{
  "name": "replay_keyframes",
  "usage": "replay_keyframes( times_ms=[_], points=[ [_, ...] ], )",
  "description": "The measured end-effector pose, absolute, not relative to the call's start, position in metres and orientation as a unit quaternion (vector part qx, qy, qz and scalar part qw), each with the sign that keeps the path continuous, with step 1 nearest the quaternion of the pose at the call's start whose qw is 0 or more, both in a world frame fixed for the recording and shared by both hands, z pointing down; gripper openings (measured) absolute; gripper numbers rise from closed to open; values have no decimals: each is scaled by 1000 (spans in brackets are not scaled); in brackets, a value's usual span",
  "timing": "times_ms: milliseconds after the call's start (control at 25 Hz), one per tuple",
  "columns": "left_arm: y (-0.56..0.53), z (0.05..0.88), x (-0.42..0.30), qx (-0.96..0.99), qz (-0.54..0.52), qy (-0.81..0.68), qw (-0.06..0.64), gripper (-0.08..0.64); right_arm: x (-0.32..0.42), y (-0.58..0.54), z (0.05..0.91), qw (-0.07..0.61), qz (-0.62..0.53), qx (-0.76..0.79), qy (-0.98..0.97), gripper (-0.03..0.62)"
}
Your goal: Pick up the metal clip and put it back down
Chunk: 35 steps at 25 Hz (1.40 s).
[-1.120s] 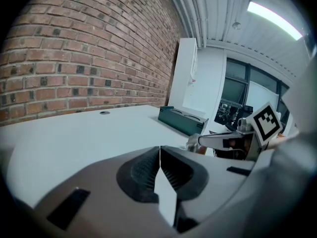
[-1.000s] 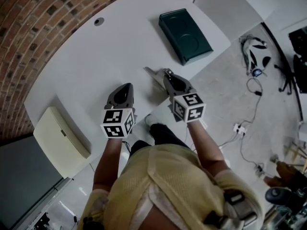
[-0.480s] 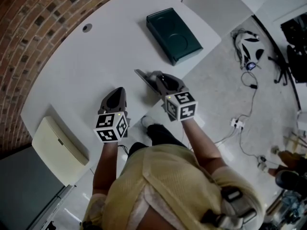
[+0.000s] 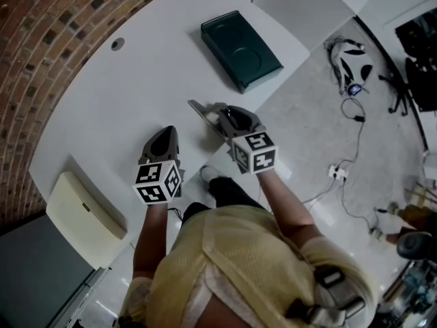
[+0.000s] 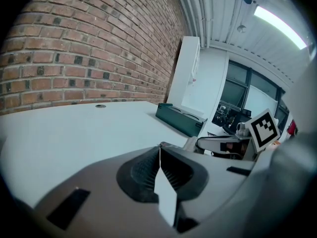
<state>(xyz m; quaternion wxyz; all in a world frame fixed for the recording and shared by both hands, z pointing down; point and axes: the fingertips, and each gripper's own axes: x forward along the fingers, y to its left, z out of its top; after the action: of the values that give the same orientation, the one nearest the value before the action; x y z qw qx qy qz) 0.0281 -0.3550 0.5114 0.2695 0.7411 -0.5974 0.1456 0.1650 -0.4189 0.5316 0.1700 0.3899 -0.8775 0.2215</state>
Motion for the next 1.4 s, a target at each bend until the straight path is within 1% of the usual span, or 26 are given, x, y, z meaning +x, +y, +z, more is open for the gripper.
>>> replay_keyframes(
  times_ms=[200, 320, 720, 1000, 1160, 1400],
  points=[
    [-352, 510, 26, 739, 146, -600, 269, 5, 167, -420, 534, 172, 229, 391, -875, 86],
    [-347, 510, 24, 737, 145, -601, 272, 5, 168, -419, 531, 169, 225, 398, -873, 87],
    [-347, 499, 20, 748, 124, -590, 278, 5, 174, -414, 509, 195, 152, 433, -867, 87],
    [-339, 491, 18, 752, 113, -579, 294, 5, 174, -408, 480, 169, 118, 446, -871, 86],
    [-338, 486, 16, 752, 110, -578, 296, 5, 175, -404, 469, 160, 113, 450, -871, 34],
    [-339, 478, 18, 756, 104, -576, 293, 5, 172, -399, 457, 158, 112, 444, -875, 14]
  ],
)
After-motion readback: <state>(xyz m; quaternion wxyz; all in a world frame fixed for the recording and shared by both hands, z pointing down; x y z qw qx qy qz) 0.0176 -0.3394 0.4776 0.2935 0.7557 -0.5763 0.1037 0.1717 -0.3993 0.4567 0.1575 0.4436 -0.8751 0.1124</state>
